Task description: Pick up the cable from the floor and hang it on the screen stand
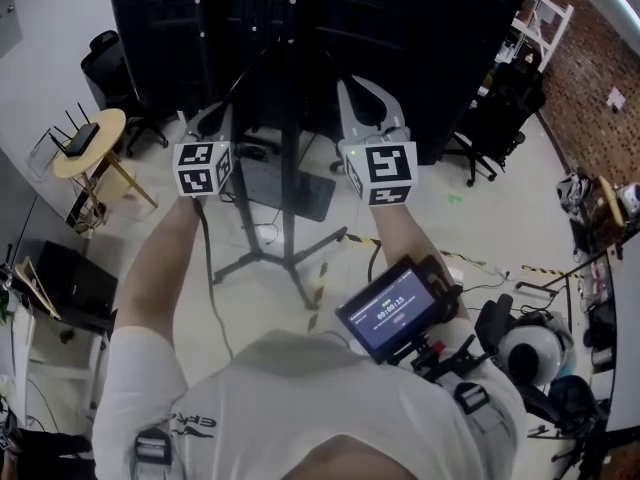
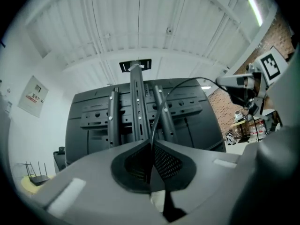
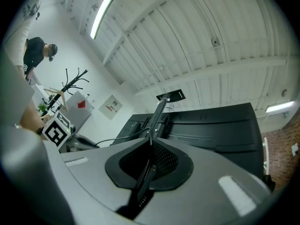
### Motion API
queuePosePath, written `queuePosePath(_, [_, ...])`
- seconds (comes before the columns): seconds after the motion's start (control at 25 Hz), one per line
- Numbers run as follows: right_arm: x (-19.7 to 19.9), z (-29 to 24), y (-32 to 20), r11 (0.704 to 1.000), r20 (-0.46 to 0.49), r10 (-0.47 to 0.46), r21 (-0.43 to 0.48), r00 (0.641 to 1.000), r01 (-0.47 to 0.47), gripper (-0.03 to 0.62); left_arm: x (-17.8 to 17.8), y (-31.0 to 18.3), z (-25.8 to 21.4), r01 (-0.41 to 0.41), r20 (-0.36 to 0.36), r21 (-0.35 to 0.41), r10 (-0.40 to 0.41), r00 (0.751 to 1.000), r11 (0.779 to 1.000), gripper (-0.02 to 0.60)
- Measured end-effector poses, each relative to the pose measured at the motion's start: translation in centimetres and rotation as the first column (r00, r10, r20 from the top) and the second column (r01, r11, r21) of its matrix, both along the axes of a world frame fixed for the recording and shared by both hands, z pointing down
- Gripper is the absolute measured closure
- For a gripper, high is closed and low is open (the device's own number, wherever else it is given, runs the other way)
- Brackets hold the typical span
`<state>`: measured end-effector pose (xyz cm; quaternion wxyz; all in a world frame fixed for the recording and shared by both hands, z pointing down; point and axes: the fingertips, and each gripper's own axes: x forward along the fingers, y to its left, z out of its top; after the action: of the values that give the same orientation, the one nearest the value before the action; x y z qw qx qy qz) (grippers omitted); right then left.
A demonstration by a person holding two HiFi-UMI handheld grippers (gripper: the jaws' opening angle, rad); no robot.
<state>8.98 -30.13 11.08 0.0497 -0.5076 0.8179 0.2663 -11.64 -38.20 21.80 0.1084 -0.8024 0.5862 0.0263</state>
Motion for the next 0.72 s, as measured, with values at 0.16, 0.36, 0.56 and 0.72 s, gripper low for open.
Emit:
queuePosePath(0.16, [0.5, 0.5, -0.9, 1.0, 0.035, 0.001, -0.027, 0.999, 0.0, 0.565, -0.9, 1.1, -4.8, -0.001, -0.04, 0.065, 0.004, 0.999, 0.998, 0.581])
queuePosePath(0.36, [0.9, 0.6, -1.8, 0.999, 0.064, 0.01, -0.049, 0.998, -0.007, 0.57, -0.3, 2.4, -10.1, -0.04, -0.05, 0.131, 0.047, 0.998, 0.991, 0.581])
queuePosePath(0.56, [1.1, 0.2, -2.1, 0.999, 0.058, 0.017, -0.042, 0.998, -0.014, 0.582, 1.4, 3.0, -12.8, -0.083, -0.04, 0.163, 0.09, 0.995, 0.983, 0.581])
queuePosePath(0.72, [1.1, 0.0, -2.6, 0.999, 0.054, 0.017, -0.038, 0.998, -0.015, 0.582, 3.0, 3.0, -12.9, -0.11, -0.017, 0.172, 0.114, 0.993, 0.979, 0.581])
